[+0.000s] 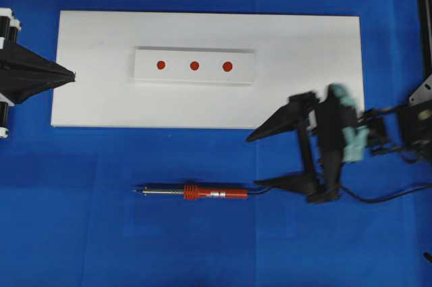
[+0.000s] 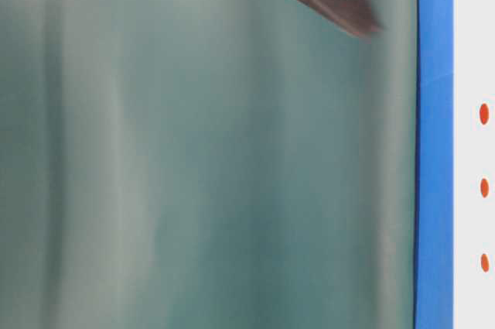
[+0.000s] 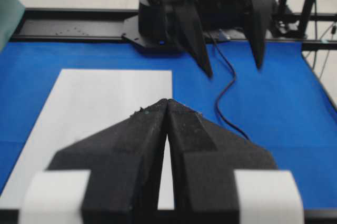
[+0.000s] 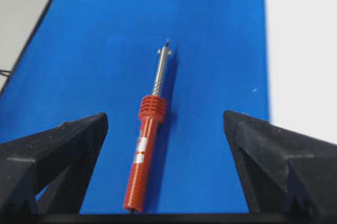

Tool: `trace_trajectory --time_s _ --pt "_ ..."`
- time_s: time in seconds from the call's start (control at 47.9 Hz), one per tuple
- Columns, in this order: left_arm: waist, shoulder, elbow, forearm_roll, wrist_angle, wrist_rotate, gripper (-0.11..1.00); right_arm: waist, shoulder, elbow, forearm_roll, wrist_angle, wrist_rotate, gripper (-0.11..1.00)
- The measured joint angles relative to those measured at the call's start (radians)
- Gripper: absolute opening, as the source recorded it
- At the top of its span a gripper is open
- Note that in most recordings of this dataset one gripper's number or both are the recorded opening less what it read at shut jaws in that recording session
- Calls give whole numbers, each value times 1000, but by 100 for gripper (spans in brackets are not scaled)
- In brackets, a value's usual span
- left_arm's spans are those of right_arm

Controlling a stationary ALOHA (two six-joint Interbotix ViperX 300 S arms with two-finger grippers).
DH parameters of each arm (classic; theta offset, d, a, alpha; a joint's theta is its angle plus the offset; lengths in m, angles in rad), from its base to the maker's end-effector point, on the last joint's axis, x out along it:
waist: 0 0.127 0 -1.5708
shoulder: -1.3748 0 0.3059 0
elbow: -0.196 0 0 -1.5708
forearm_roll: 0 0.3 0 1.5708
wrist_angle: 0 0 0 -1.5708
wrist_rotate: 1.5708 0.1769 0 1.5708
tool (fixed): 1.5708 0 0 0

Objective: Touch the tip of the soldering iron to the mark.
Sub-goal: 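Lower the right gripper and close it on the red handle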

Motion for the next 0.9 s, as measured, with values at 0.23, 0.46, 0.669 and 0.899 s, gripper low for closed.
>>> trace_trajectory --time_s 0.23,0.46,0.669,0.899 --pt "2 0 11 0 -8 -2 0 48 204 -84 89 -91 -6 88" --pt "0 -2 20 0 -9 0 0 58 364 -167 150 -106 -6 88" --pt "2 -2 23 0 -9 -2 0 64 486 -224 193 -109 -6 88" --pt "0 -2 25 2 -11 0 0 86 555 -267 206 -124 -9 87"
